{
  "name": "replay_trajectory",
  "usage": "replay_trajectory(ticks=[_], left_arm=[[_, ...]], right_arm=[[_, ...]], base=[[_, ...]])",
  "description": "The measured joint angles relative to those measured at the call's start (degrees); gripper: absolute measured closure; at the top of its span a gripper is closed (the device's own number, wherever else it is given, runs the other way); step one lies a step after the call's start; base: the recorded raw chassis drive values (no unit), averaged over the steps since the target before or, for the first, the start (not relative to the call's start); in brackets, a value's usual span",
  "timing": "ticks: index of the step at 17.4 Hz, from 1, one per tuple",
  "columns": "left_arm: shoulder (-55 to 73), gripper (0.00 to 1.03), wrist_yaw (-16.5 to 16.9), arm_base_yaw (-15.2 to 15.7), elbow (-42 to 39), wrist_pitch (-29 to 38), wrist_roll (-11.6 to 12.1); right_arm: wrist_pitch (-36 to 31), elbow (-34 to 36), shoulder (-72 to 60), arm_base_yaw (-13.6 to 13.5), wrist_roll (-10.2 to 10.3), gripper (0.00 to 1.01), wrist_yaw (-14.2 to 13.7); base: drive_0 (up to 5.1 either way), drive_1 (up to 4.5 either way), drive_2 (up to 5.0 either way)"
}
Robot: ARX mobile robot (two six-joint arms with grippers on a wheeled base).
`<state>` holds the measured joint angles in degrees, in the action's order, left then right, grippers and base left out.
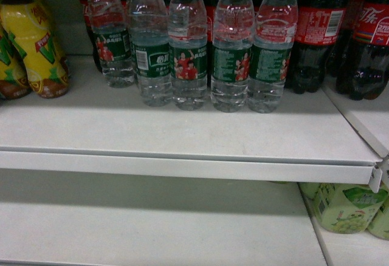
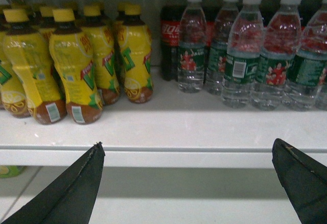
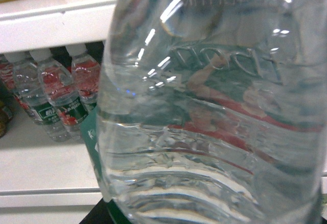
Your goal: Move water from second to third shelf
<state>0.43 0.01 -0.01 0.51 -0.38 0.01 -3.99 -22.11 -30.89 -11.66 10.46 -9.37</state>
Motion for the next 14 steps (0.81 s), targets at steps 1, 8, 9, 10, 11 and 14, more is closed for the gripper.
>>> replay_trajectory(ticks=[1,8,9,10,11,14], left_arm=[[0.00,0.05,-0.09,0.00,0.00,0.04,-0.02],[0.00,0.05,0.07,0.00,0.00,0.22,0.00],[0.00,0.05,-0.07,0.00,0.00,0.11,-0.02],[0.00,0.05,0.02,0.00,0.00,0.22,0.00],[0.00,0.05,-0.09,0.00,0.00,0.26,-0.02],[0.00,0.05,-0.07,0.00,0.00,0.31,-0.02]], right_arm=[[-0.04,0.00,0.02,0.00,-0.02,0.59,0.00],[-0.31,0.00,0.15,0.00,-0.04,0.59,0.00],[-0.33,0.00,0.15,0.00,-0.02,0.59,-0.02],[-0.26,0.00,0.17,0.00,-0.04,0.59,-0.02],[-0.39,0.00,0.17,0.00,-0.02,0.59,0.00],[-0.74,-0.11,0.24,0.00,-0.04,0.59,0.00]], base=[[0.0,0.00,0.0],[0.0,0.00,0.0],[0.0,0.00,0.0],[0.0,0.00,0.0],[0.0,0.00,0.0],[0.0,0.00,0.0]])
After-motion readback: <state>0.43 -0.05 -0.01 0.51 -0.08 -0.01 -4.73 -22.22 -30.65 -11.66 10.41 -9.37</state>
